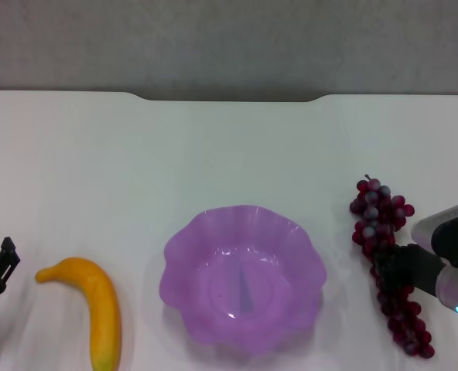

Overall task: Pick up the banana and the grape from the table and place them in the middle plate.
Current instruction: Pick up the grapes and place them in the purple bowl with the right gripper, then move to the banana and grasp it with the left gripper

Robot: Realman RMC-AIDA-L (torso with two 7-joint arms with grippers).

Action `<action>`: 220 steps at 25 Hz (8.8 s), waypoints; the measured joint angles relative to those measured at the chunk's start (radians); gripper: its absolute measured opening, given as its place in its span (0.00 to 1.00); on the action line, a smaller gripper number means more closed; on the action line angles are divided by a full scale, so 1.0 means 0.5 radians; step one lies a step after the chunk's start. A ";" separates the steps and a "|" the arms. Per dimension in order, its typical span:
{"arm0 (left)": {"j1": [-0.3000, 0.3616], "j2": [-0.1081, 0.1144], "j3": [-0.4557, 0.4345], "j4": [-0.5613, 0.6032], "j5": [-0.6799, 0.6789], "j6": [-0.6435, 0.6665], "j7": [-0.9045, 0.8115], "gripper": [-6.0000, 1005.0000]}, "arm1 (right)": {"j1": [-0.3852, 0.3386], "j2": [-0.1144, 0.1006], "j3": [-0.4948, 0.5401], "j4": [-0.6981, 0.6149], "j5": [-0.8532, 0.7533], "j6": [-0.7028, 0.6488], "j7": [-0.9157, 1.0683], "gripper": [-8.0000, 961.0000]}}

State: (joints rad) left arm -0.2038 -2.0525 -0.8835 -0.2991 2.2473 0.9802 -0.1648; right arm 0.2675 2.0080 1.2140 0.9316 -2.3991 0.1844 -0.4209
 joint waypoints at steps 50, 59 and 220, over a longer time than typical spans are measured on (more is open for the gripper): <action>0.000 0.002 0.000 0.003 0.000 -0.003 0.009 0.88 | -0.168 -0.010 -0.336 0.016 -0.205 -1.065 -0.017 0.22; 0.002 0.001 0.000 0.008 0.000 -0.003 0.002 0.88 | -0.181 -0.011 -0.305 0.112 -0.306 -1.076 -0.023 0.22; 0.521 0.012 -0.896 -2.153 0.515 -2.842 0.409 0.87 | -0.138 0.009 -0.360 -0.674 -0.335 -1.624 0.286 0.92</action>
State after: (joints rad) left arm 0.0569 -2.0466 -1.3317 -1.3755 2.5050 -0.4410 0.0397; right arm 0.1983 2.0126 1.0340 0.5946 -2.5663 -0.6274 -0.2782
